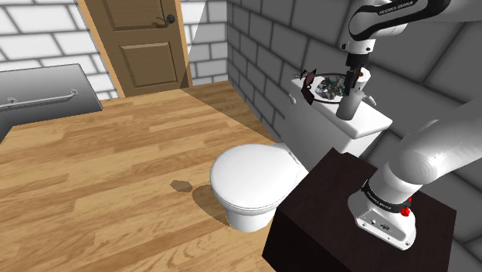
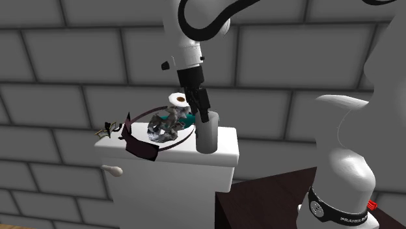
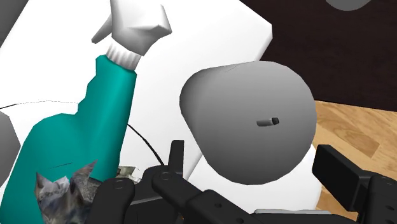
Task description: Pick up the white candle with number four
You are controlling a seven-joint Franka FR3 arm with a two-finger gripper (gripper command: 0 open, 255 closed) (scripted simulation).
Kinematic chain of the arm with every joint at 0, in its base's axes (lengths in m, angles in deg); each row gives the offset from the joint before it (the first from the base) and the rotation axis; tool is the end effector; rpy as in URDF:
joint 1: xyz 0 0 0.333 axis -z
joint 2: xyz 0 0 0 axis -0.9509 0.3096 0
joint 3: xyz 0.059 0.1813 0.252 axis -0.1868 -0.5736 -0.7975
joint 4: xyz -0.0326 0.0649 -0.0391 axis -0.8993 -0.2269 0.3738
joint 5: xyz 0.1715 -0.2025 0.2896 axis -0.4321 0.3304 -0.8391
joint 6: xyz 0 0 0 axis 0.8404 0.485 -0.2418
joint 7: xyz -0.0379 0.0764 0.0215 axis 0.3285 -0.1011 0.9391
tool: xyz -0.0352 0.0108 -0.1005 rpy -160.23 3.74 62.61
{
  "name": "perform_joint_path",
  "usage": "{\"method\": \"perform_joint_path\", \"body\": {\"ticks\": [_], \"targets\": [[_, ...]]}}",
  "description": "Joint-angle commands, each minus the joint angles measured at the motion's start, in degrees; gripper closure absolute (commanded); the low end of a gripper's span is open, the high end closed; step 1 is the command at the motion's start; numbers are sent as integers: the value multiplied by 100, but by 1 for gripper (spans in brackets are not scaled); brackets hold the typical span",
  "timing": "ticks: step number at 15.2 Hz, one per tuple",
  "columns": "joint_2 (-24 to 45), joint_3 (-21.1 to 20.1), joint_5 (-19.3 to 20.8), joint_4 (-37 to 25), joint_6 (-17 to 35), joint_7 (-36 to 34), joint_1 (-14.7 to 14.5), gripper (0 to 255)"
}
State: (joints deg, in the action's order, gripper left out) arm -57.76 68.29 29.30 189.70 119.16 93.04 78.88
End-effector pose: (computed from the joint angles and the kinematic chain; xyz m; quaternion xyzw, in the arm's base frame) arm 0.3266 -0.2769 0.4405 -0.9931 -0.0583 0.0894 0.0492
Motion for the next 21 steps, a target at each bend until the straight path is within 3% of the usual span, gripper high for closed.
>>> {"method": "perform_joint_path", "body": {"ticks": [1, 2, 3, 12, 21], "targets": [[31, 15, -3, 54, 85, 2, -2, 0], [31, 15, -3, 54, 85, 2, -2, 0], [22, 11, -1, 60, 82, -3, -1, 255], [32, 15, -3, 54, 85, 2, -2, 255], [-152, -115, -23, -493, -639, -12, -12, 255]]}}
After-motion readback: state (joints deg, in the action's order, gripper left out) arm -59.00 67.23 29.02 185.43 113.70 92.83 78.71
